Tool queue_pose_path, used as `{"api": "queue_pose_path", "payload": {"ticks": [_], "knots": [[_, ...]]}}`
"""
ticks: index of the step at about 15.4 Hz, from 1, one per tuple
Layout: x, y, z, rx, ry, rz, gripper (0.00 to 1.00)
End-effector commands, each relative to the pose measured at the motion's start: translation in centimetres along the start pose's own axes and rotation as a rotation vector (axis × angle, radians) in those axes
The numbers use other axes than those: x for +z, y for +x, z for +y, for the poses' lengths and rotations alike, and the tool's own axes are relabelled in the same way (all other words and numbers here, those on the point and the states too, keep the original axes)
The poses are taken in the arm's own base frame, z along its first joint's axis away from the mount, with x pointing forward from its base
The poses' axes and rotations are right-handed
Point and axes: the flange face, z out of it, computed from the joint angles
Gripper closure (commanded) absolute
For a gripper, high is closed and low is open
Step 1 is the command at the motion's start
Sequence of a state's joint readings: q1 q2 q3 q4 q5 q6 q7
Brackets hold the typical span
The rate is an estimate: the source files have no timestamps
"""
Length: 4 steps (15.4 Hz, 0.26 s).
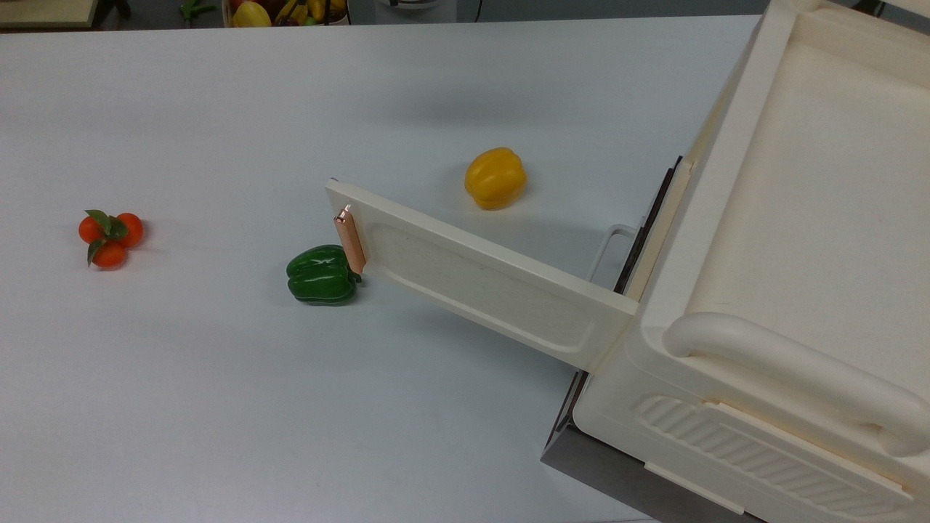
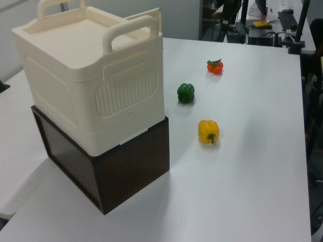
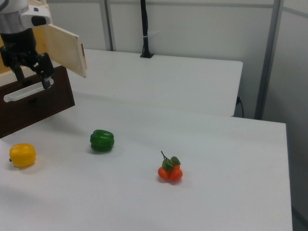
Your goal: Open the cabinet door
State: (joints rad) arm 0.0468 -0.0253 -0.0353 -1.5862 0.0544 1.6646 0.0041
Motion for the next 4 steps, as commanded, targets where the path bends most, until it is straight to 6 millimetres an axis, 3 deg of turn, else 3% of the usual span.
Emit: {"api": "queue_pose_path", "payload": {"ticks": [1, 4], "knots": [[0.48, -0.28, -0.42, -0.015, 0.001, 0.009, 0.00], [0.38, -0.31, -0.25, -0.012, 0.001, 0.011, 0.00]]}}
